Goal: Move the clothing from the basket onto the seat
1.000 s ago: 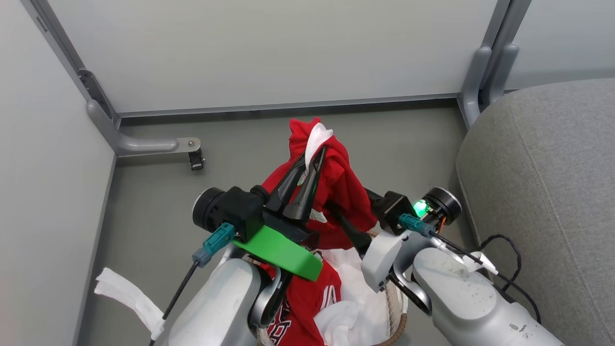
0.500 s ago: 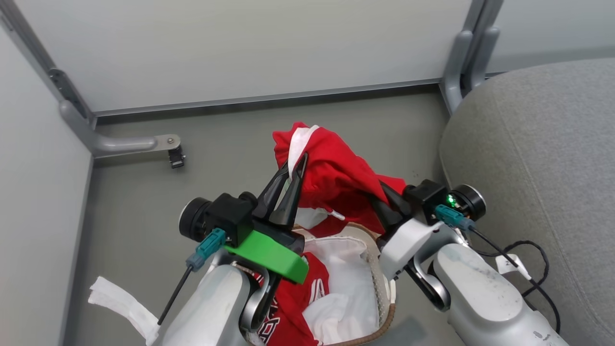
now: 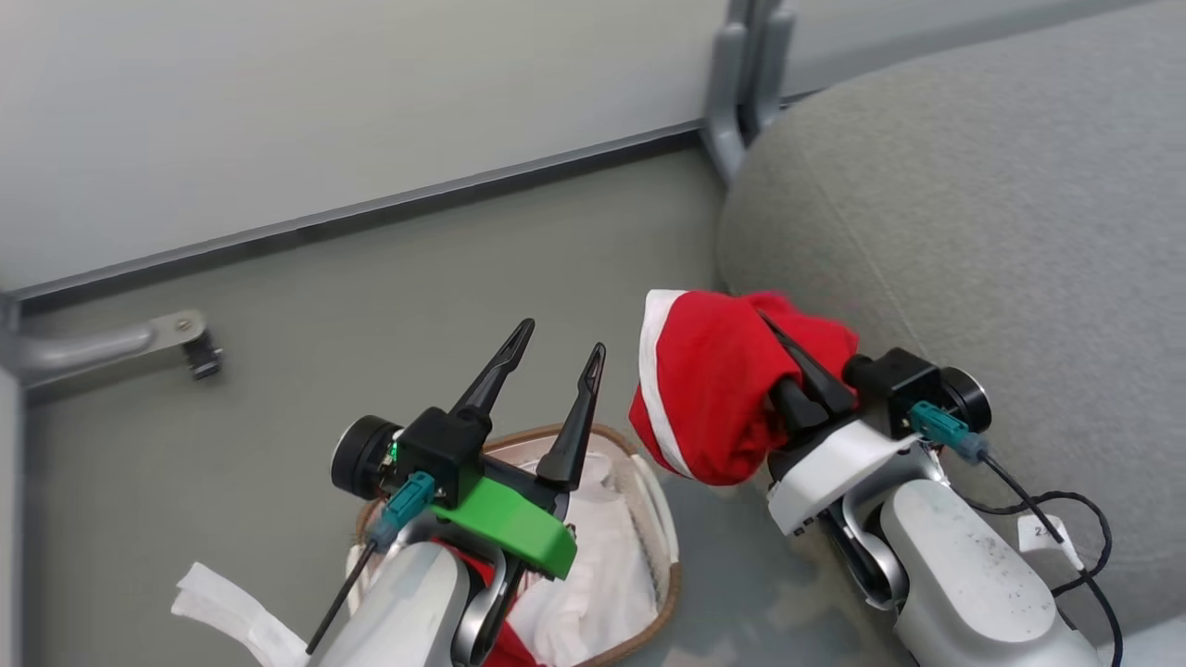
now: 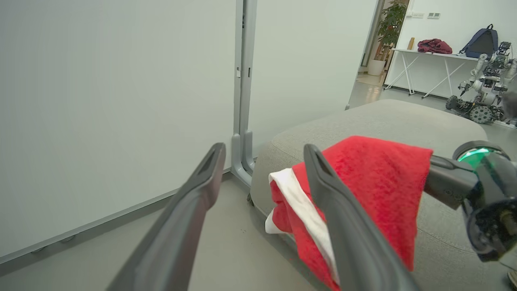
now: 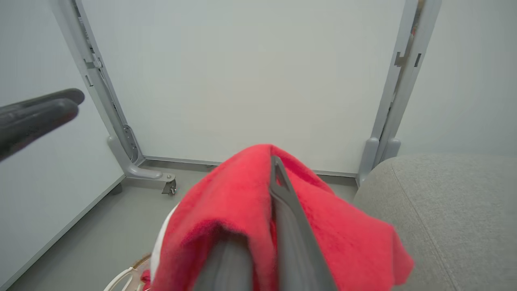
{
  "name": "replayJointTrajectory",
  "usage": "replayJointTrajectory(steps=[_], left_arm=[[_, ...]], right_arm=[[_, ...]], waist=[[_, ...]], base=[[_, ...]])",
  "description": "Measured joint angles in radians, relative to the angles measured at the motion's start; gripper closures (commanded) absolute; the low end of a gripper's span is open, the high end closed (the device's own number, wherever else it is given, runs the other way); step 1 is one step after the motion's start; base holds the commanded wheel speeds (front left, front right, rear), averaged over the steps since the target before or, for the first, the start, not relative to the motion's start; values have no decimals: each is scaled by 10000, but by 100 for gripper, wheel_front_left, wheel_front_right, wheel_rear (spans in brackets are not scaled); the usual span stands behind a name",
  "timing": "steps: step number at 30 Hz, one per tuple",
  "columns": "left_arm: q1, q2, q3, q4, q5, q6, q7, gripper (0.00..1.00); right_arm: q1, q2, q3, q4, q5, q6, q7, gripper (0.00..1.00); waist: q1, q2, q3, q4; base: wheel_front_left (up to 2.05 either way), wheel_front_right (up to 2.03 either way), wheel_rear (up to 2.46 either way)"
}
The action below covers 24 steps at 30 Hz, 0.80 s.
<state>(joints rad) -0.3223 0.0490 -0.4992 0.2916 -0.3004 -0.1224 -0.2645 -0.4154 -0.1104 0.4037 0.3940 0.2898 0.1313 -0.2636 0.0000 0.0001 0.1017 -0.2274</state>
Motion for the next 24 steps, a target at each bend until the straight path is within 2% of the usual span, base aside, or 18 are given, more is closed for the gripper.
replayJointTrajectory(steps=[10,15,21,24], left_arm=[[242,-6,-196,-40,194,-50,0,0],[-25,-19,-1122,81,82,-54,0,0],[-291,98,-1327,151,-59,-54,0,0],[-325,309,-1235,59,29,-54,0,0]], right_arm=[[447,174,-397,-518,92,0,0,100],[923,194,-1258,-863,12,0,0,100],[1075,192,-1894,-943,-284,0,0,100],[628,-42,-2054,-658,-441,0,0,100]], waist=[[0,0,206,-1971],[0,0,387,-2785],[0,0,844,-3179],[0,0,1119,-3256]], base=[[0,0,0],[0,0,0],[0,0,0],[0,0,0]])
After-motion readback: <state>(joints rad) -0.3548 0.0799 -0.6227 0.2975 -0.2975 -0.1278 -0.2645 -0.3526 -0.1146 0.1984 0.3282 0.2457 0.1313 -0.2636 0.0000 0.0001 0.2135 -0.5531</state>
